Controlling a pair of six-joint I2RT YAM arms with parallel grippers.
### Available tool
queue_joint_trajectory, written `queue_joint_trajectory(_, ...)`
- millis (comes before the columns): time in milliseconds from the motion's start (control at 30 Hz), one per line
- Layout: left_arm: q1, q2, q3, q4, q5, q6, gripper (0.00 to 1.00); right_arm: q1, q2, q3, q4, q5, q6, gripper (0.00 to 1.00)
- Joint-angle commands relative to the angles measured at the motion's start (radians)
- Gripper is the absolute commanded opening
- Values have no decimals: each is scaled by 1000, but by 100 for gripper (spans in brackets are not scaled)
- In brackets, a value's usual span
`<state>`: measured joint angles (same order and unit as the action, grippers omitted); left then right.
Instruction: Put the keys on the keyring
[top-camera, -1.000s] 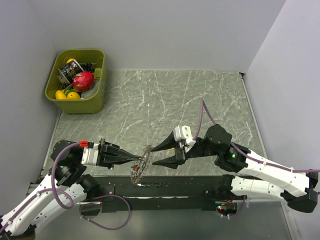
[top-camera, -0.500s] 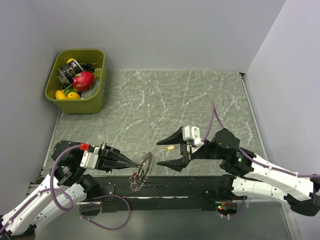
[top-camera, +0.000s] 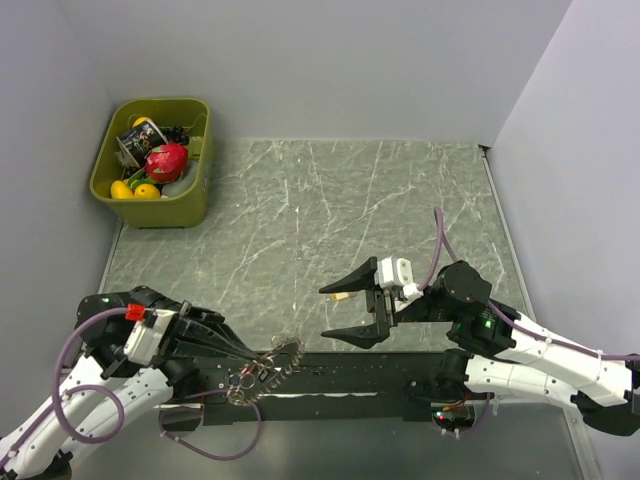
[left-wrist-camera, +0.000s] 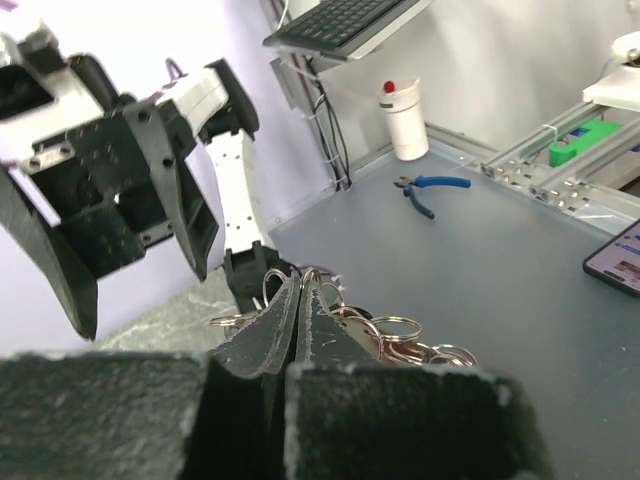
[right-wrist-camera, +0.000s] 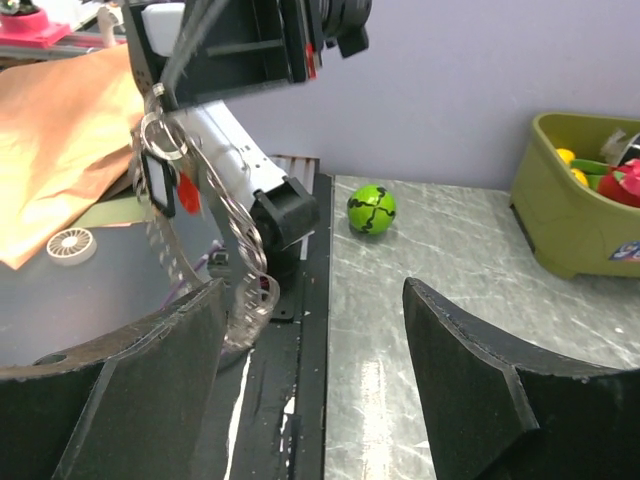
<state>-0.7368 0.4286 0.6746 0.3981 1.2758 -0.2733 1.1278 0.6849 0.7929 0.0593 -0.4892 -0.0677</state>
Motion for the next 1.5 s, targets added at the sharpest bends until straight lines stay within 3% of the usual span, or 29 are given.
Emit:
queue_joint_trajectory(0, -6, -31, 56, 91, 25, -56, 1, 6, 7, 28, 25, -32, 5, 77)
queue_joint_trajectory(800, -15, -48, 48, 27, 5, -29, 1, 6, 61, 49, 25, -69, 52, 76)
queue_joint_trajectory(1100, -15, -21, 71, -111, -30, 77, 1, 6, 142, 103, 16, -77, 92, 69)
queue_joint_trajectory(1333, -15, 9, 62, -238, -128, 196, 1, -29, 146, 108, -19, 110, 180, 71)
queue_joint_trajectory(1467, -13, 70, 8, -222, -303, 197, 1, -110, 163, 91, -23, 123, 264, 71)
